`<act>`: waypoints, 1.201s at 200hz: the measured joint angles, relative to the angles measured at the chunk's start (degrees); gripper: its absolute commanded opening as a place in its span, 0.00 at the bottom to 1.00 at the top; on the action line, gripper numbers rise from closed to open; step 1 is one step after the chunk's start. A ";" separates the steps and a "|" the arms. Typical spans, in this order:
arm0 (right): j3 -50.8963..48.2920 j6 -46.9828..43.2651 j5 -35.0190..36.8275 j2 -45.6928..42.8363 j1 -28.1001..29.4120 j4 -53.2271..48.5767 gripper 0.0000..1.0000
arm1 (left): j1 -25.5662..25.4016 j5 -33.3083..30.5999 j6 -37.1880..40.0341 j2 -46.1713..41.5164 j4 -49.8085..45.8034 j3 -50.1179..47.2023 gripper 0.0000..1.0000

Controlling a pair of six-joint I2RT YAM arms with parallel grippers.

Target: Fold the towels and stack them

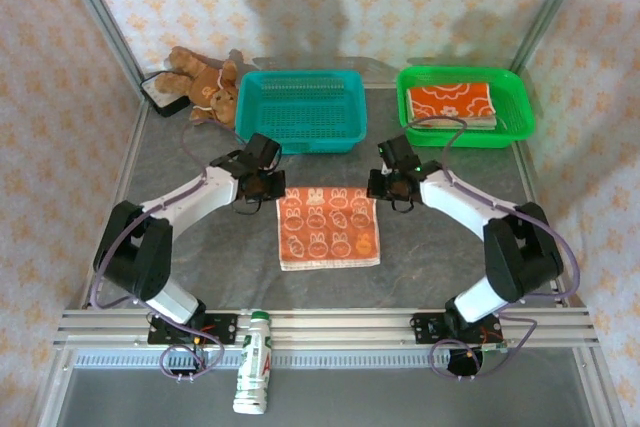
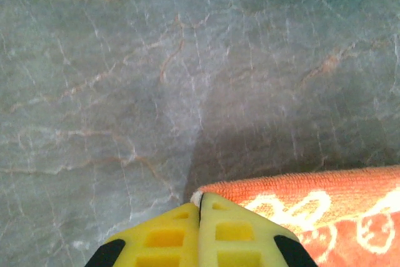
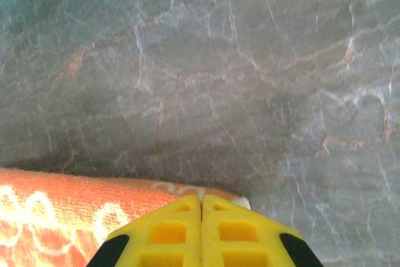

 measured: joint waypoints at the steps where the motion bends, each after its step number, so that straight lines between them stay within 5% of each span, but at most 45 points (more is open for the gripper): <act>1: -0.15 0.00 -0.02 -0.13 0.04 0.04 0.00 | -0.02 0.02 0.00 -0.11 0.04 -0.11 0.00; 46: -9.38 1.57 1.09 -9.31 4.31 3.06 0.00 | -3.76 -0.63 -0.98 -8.94 3.06 -9.33 0.00; 64: -13.25 3.06 2.01 -13.03 6.71 3.82 0.15 | -6.75 -1.97 -2.58 -12.87 3.54 -13.46 0.00; 76: -15.91 3.98 2.73 -15.39 8.41 4.24 0.21 | -9.16 -2.80 -4.00 -15.65 3.98 -16.33 0.26; 89: -18.29 5.25 3.45 -17.75 10.25 4.24 0.40 | -11.58 -3.23 -5.86 -18.58 4.26 -19.43 0.50; 100: -19.69 7.02 4.24 -20.04 11.89 3.43 0.53 | -13.11 -3.45 -7.67 -21.00 4.28 -21.75 0.61; 108: -20.04 7.93 4.70 -21.46 12.79 2.69 0.64 | -13.79 -3.54 -8.85 -22.47 4.17 -22.86 0.61; 122: -20.02 9.42 5.60 -23.52 13.70 1.57 0.65 | -14.47 -3.67 -10.80 -24.83 3.65 -23.78 0.61; 164: -19.28 13.53 8.70 -22.77 13.79 -2.47 0.41 | -14.64 -6.14 -14.23 -26.84 2.97 -23.78 0.50; 240: -15.76 14.56 7.69 -10.38 12.07 -3.13 0.33 | -11.61 -4.87 -16.79 -15.15 5.57 -23.63 0.26</act>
